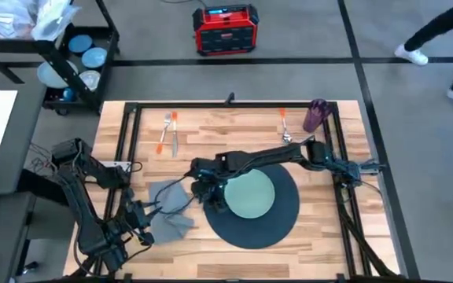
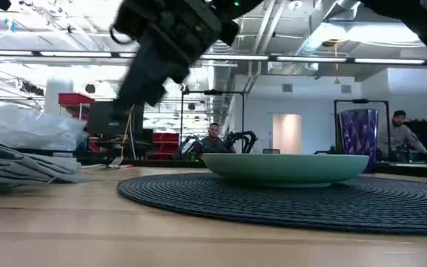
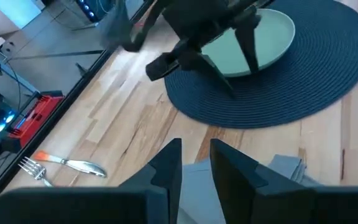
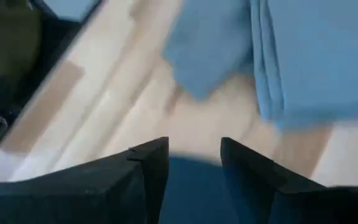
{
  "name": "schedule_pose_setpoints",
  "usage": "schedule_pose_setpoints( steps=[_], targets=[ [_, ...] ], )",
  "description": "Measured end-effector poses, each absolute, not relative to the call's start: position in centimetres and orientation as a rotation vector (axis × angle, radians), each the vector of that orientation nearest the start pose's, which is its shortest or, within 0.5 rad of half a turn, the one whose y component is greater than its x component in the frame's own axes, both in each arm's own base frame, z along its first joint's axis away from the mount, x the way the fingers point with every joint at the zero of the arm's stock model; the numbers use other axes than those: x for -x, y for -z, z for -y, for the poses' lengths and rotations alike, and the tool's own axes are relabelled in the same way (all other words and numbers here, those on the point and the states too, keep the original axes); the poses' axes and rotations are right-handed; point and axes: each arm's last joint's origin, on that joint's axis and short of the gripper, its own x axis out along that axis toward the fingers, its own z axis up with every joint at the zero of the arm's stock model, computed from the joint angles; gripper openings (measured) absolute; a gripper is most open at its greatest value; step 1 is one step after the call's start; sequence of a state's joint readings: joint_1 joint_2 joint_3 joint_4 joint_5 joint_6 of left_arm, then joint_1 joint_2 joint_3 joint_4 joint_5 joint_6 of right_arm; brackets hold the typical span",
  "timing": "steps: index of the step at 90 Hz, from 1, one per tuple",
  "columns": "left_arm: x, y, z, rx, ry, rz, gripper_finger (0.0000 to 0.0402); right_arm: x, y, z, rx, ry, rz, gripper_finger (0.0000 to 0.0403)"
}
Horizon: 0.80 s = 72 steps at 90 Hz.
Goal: Set table place
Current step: Fold the grey napkin
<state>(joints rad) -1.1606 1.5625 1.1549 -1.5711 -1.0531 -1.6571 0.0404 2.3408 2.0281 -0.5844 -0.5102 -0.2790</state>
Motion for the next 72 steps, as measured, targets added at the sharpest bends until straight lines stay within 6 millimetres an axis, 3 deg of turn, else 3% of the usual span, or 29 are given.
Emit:
schedule_pose_setpoints(
  steps=[13,40,72],
  targets=[
    [-11.6,-25.0,20.5,-0.203,-0.526,-0.562,0.0067,-52.5,-20.4,-3.4,0.042,-0.642,-0.784,0.0133],
    [-11.6,-25.0,20.5,-0.205,-0.526,-0.562,0.0067,-53.4,-18.3,-3.2,0.001,-0.677,-0.789,0.0133],
    [-11.7,-25.0,20.5,-0.176,-0.534,-0.553,0.0068,-53.8,-18.9,-3.2,-0.016,-0.710,-0.716,0.0133]
  ],
)
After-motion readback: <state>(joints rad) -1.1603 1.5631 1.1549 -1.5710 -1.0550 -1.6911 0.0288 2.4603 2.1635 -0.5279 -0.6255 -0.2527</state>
